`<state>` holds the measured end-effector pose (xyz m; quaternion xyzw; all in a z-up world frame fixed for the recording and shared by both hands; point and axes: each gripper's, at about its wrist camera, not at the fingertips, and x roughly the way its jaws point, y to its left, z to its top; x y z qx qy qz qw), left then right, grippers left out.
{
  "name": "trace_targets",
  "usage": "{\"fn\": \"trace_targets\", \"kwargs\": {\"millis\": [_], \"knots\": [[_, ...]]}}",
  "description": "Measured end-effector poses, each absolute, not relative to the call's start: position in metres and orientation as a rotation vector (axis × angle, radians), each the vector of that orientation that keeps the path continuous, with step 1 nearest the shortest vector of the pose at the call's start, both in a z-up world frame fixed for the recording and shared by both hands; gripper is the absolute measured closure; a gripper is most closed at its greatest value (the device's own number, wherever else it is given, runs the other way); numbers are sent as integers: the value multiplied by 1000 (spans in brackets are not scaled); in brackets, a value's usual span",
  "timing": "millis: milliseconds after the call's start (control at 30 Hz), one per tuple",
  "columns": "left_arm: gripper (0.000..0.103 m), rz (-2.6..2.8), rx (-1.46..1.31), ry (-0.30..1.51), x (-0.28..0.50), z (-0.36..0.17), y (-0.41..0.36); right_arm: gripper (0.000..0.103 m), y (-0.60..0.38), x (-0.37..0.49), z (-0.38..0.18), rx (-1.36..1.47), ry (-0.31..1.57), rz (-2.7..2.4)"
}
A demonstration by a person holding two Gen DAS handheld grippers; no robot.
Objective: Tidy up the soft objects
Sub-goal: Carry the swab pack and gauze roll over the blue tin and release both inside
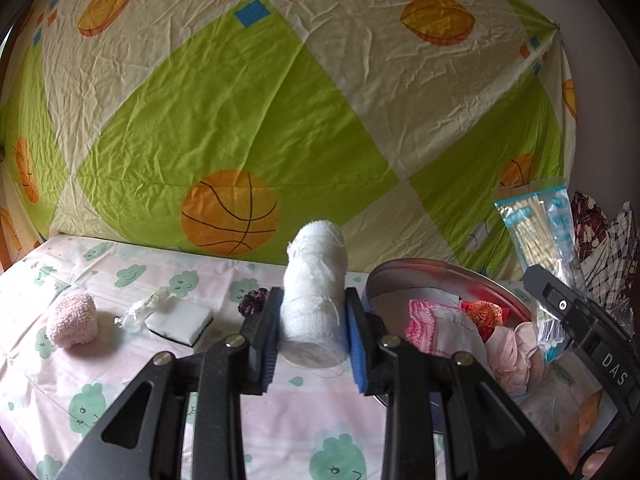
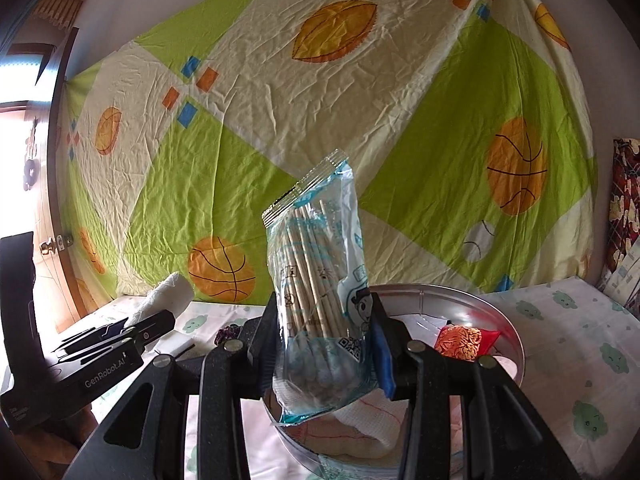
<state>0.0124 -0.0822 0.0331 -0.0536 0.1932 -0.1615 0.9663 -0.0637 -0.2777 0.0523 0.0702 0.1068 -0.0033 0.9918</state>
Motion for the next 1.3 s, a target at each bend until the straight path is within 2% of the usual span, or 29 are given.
{"fn": "trace_targets", "kwargs": {"millis": [1300], "knots": [[75,-487,-29,450,36,39,-217,61,-381,-38,40,127,258,-314]]}}
